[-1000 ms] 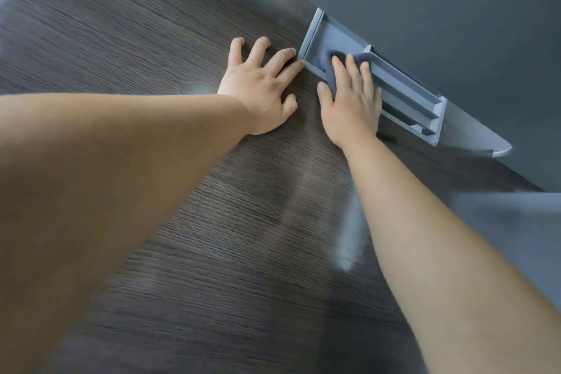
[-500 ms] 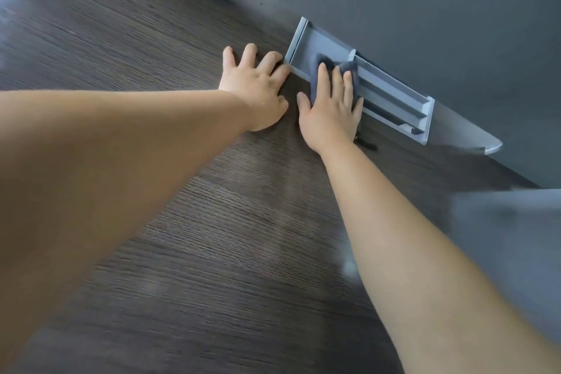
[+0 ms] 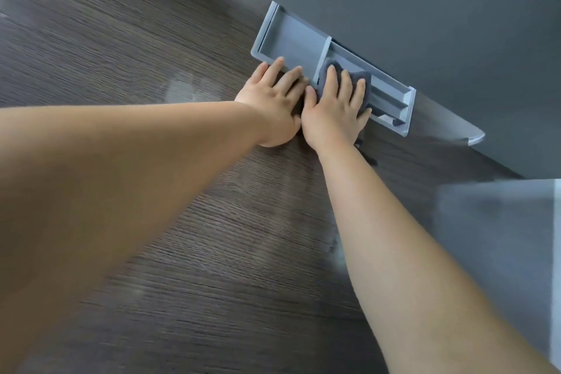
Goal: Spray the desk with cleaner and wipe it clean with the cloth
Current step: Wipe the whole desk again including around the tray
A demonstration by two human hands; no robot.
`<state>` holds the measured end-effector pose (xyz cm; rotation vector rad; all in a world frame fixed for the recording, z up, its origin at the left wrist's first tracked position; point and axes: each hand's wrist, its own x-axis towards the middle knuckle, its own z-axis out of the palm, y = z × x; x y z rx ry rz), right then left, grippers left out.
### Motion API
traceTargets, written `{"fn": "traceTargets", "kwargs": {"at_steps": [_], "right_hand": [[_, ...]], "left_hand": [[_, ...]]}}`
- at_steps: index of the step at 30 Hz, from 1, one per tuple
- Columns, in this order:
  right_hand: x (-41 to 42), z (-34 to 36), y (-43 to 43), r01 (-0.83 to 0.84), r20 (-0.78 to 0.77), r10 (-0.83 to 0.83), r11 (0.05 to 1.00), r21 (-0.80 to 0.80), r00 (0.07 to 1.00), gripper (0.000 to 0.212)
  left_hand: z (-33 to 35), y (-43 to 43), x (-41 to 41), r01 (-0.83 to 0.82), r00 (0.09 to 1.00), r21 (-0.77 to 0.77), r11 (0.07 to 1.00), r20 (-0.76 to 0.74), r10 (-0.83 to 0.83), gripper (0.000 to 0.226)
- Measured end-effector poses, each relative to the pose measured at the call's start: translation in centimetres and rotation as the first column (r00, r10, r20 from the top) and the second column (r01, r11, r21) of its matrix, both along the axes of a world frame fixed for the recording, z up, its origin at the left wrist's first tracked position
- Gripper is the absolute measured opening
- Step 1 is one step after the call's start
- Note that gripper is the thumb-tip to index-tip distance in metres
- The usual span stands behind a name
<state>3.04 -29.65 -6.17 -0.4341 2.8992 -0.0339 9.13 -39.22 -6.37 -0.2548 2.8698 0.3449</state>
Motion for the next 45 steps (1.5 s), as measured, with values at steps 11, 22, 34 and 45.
{"fn": "traceTargets", "kwargs": {"at_steps": [11, 22, 34, 45], "right_hand": [[-2.3, 0.6, 3.7, 0.115, 0.011, -0.116, 0.991, 0.069, 0.993, 0.053], [-2.8, 0.9, 4.8, -0.106, 0.004, 0.106, 0.994, 0.014, 0.994, 0.049], [-0.6, 0.3, 0.4, -0.058, 0.088, 0.061, 0.998, -0.037, 0.994, 0.053], [-3.7, 0.5, 9.9, 0.131, 0.025, -0.131, 0.991, 0.012, 0.991, 0.054]], "left_hand": [[0.6, -0.1, -0.2, 0.024, 0.999, -0.025, 0.999, 0.047, -0.023, 0.066], [1.3, 0.2, -0.4, 0.002, 0.998, -0.033, 0.999, 0.059, 0.0, 0.065], [0.6, 1.0, -0.4, -0.049, 0.999, -0.047, 0.998, 0.015, 0.05, 0.062], [2.1, 3.1, -1.6, -0.043, 0.983, -0.189, 0.981, 0.167, 0.075, 0.095]]}}
